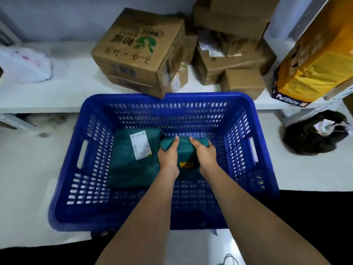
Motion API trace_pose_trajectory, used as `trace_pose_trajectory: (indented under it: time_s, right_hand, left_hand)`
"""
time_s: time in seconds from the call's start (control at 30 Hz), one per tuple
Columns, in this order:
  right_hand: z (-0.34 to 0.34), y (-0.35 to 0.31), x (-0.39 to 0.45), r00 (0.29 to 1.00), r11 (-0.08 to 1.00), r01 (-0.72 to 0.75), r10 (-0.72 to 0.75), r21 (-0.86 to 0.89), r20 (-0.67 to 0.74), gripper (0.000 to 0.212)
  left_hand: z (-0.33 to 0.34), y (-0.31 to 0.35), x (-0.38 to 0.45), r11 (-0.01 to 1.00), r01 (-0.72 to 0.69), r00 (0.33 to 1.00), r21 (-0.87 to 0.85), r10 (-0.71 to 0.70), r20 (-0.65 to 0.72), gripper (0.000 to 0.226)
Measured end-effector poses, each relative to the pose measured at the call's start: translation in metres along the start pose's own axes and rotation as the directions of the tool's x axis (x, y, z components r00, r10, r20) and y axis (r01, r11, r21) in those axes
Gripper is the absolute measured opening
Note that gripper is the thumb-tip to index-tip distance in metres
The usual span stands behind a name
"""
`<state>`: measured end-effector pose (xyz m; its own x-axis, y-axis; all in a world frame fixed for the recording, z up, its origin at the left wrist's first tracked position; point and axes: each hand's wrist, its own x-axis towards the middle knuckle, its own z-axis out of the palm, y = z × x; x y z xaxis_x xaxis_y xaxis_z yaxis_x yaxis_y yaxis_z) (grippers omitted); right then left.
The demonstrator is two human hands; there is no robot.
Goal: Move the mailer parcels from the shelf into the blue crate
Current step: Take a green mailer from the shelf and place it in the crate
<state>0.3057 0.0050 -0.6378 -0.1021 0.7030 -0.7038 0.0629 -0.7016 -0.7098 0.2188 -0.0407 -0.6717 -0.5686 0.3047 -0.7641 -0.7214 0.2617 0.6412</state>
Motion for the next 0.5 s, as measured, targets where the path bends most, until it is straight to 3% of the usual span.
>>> trace_pose_trajectory:
  time_s: [0.23, 0.33, 0.5]
  right_hand:
    - [-0.002, 0.047, 0.032, 0.988, 0.996, -0.072, 0.079, 0.050, -0.133, 0.015]
    - [-0.004, 0.061, 0.036, 0.970, 0.992, -0.101, 0.114, 0.071, -0.216, 0.016]
    - [0.003, 0.061, 0.036, 0.924, 0.983, -0.179, 0.183, 0.042, -0.336, 0.013]
  left_hand:
    - [0.004, -0.031, 0.033, 0.997, 0.046, 0.986, -0.054, -0.054, -0.155, 0.032]
    - [0.001, -0.046, 0.032, 0.995, 0.085, 0.974, -0.045, -0.093, -0.208, 0.024]
    - [0.007, -0.052, 0.026, 0.999, 0.032, 0.929, -0.030, -0.040, -0.368, 0.006]
